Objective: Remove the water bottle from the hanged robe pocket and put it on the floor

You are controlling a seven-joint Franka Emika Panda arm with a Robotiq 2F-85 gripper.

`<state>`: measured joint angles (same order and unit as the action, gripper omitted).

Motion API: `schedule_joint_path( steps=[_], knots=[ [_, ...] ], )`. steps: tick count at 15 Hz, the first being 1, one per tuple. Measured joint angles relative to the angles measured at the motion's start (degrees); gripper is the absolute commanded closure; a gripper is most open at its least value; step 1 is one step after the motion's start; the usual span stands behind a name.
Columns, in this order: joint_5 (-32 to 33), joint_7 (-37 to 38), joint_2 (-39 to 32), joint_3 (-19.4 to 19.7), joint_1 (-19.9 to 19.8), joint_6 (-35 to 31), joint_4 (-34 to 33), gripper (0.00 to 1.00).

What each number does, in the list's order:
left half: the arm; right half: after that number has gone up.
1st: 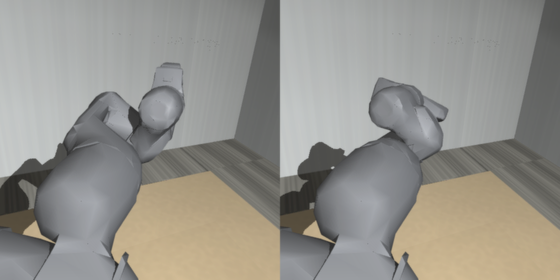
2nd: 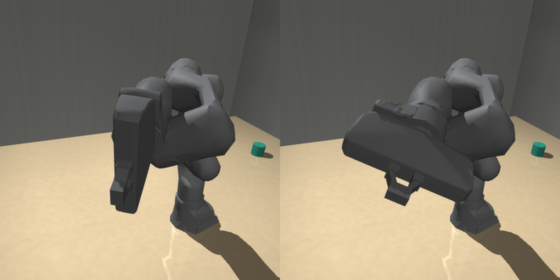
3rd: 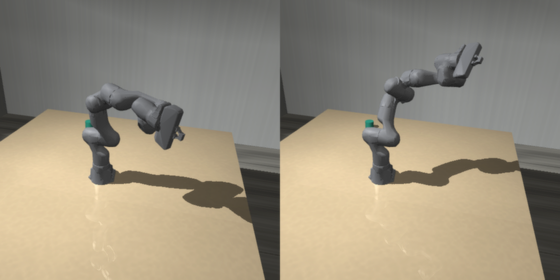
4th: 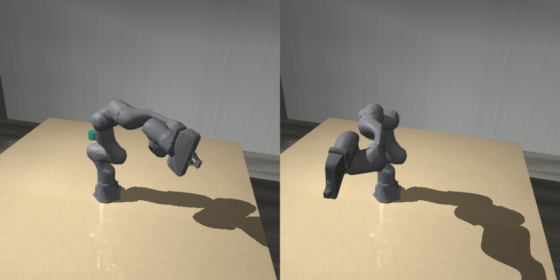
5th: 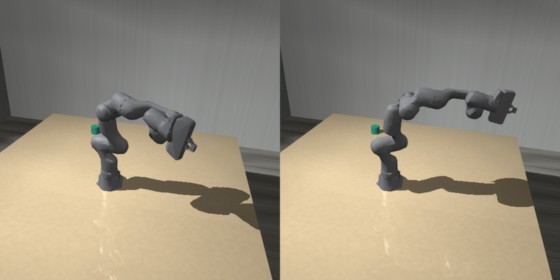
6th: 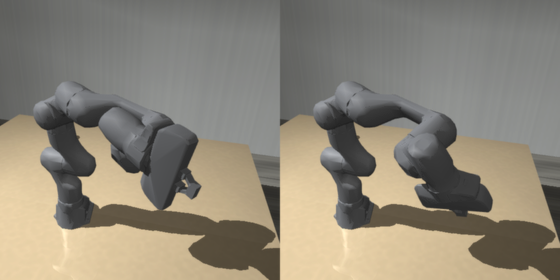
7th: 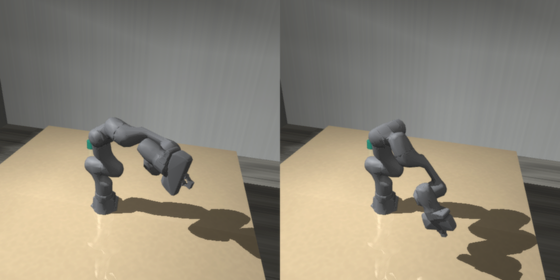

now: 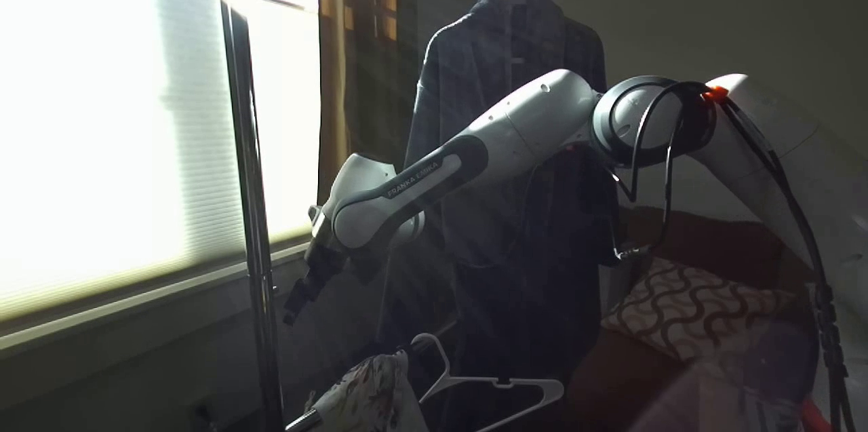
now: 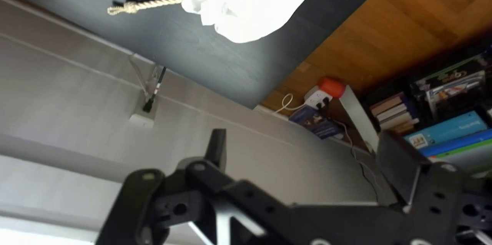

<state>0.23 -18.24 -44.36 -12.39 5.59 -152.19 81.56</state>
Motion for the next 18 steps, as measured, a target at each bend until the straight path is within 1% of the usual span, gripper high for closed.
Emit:
schedule_joint_path(
  steps=[2, 5, 7, 8, 10, 15, 16, 18],
  knots=[
    [-0.76, 1.41, 2.14, -0.03, -0.26, -8.62, 5.20, 0.00],
    [-2.30, 4.53, 4.99, -0.60, -1.03, -23.27, 13.52, 0.00],
    [-4.32, 4.94, 6.57, -2.60, -2.72, -33.36, 19.39, 0.00],
    [-4.73, 4.94, 7.28, -3.70, -3.69, -36.49, 21.88, 0.00],
    [-4.95, 4.94, 8.32, -4.73, -4.76, -38.19, 24.43, 0.00],
    [-4.82, 4.67, 9.14, -5.17, -5.41, -38.18, 24.79, 0.00],
    [-4.36, 4.38, 9.62, -6.21, -6.59, -37.41, 25.03, 0.00],
    [-2.99, 3.22, 12.03, -11.68, -12.02, -32.83, 26.48, 0.00]
  ],
)
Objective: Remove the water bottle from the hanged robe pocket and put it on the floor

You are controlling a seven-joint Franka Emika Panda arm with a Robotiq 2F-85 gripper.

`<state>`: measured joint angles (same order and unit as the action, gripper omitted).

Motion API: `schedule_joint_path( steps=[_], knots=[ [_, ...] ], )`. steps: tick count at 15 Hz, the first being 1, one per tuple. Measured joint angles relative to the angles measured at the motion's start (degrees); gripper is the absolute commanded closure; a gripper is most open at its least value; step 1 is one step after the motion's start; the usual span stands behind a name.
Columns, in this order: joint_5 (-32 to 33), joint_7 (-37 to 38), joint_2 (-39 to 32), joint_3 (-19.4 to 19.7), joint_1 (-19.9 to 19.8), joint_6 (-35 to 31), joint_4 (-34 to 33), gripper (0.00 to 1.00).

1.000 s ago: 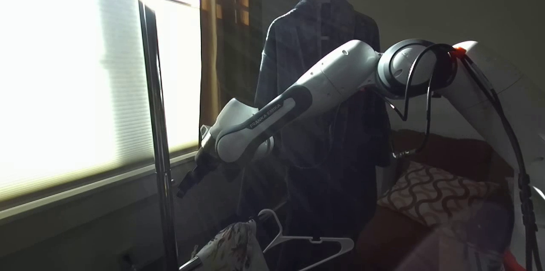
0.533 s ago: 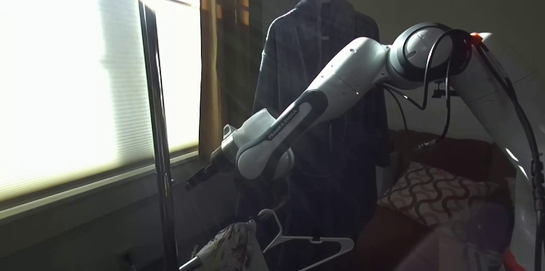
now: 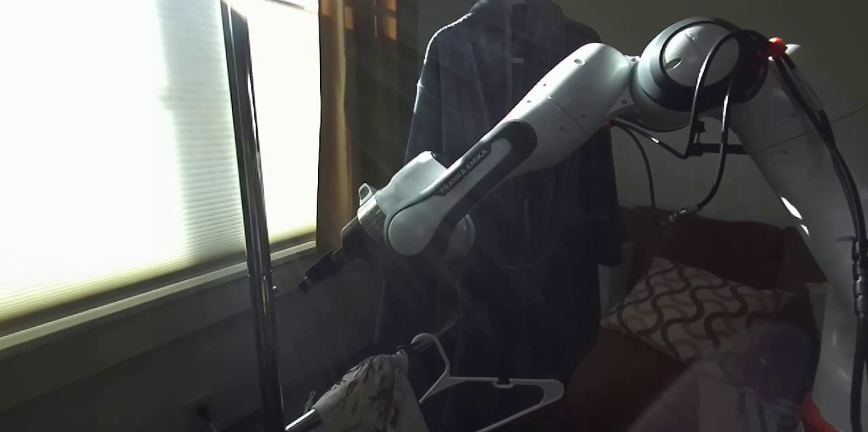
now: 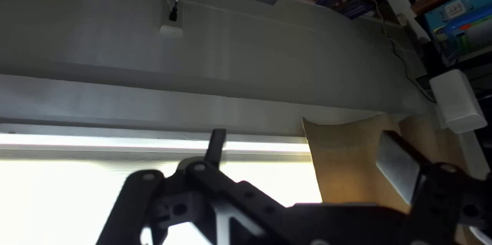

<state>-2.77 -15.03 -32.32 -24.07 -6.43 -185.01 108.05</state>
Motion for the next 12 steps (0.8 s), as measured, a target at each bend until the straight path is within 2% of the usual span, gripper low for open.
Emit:
schedule_joint_path(
  steps=[6, 9, 12],
  knots=[
    [-1.22, -4.70, 16.20, -12.05, -14.11, 14.15, 10.78, 0.00],
    [-5.37, -8.49, 24.13, -16.38, -18.31, 16.95, 16.54, 0.00],
    [-9.51, -12.06, 29.74, -18.57, -20.02, 16.64, 20.87, 0.00]
  ],
)
